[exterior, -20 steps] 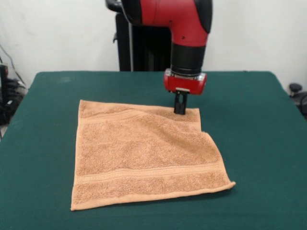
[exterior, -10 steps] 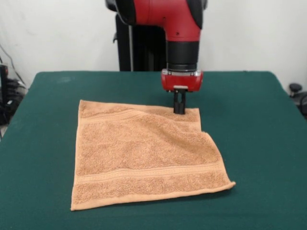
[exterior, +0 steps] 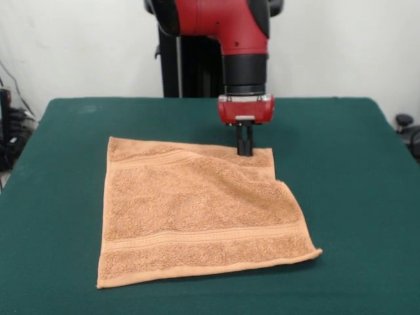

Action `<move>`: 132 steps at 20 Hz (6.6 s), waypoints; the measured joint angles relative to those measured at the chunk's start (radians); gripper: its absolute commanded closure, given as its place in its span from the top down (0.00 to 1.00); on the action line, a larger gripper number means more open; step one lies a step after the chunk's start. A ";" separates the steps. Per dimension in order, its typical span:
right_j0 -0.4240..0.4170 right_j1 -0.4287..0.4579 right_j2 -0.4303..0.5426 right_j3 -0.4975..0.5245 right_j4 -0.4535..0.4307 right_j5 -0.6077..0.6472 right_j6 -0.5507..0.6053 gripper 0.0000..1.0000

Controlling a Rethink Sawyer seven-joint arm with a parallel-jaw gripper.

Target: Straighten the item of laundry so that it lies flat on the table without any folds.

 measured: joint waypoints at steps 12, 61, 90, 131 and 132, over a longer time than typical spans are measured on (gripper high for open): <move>-0.024 -0.001 0.015 0.001 -0.030 -0.007 0.000 0.00; -0.225 -0.075 0.038 0.169 -0.182 0.166 0.000 0.00; -0.067 -0.208 -0.026 0.226 0.001 0.377 0.000 0.00; 0.010 -0.136 0.023 -0.099 0.147 0.563 0.000 0.00; 0.013 -0.133 0.023 -0.107 0.151 0.563 0.000 0.00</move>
